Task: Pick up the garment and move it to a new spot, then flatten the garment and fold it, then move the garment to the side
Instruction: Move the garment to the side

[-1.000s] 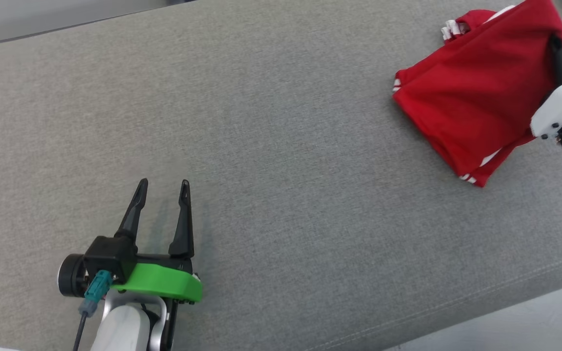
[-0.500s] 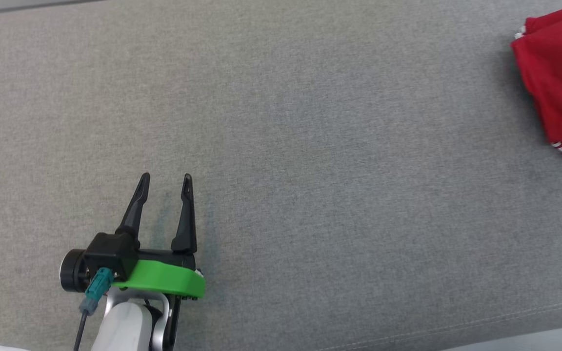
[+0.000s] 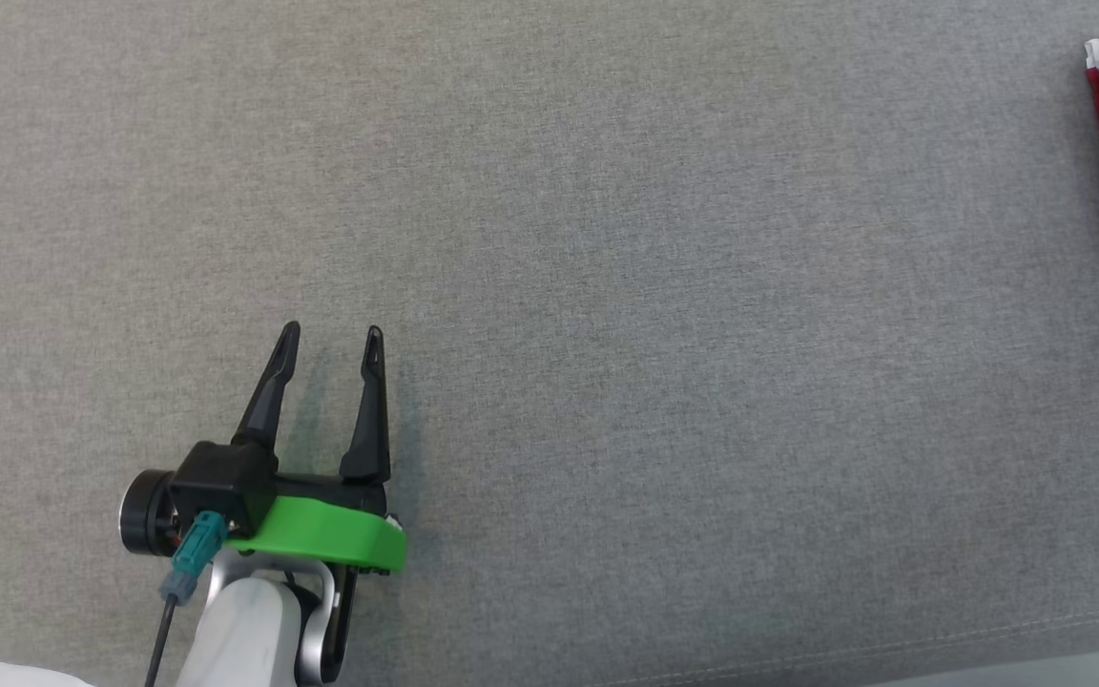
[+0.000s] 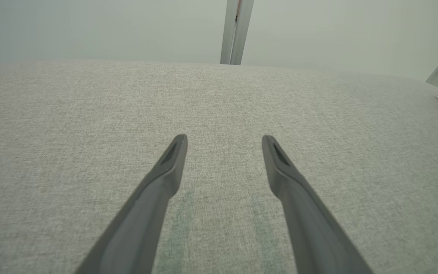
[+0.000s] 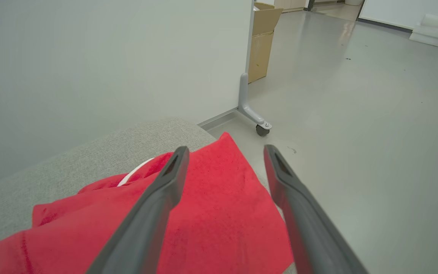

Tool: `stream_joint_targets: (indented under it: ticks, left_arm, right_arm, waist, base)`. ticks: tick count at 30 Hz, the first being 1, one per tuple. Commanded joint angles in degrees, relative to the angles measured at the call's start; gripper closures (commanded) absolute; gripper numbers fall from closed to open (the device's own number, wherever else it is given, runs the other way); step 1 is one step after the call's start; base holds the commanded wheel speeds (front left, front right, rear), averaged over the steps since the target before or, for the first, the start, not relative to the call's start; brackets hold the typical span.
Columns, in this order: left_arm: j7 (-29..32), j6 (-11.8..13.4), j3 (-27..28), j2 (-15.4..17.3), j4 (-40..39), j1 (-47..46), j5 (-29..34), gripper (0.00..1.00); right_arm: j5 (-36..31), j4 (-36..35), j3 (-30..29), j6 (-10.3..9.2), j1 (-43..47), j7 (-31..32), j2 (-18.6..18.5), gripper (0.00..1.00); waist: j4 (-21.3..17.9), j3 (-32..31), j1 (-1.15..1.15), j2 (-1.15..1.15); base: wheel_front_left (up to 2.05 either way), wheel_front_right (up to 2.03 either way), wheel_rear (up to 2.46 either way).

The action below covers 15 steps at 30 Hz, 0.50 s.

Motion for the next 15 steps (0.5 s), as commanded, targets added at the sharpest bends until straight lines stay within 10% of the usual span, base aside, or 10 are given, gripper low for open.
stream_joint_targets:
  ticks: [1,15]
  left_arm:
    - [0.02,-0.13,0.18,0.11,0.15,-1.04,0.46,0.00]
    - [0.02,0.49,2.92,0.12,0.49,-2.05,-1.14,0.00]
  right_arm:
    - [-0.92,0.07,0.43,-0.03,-1.46,-2.22,-0.12,0.00]
    - [6.78,-1.50,23.89,-0.03,-1.18,-10.01,3.39,0.00]
  waist:
    - [-0.22,-0.13,0.00,0.00]
    - [-2.84,-4.45,0.00,0.00]
  base:
    - [0.00,0.00,0.00]
    - [0.00,0.00,0.00]
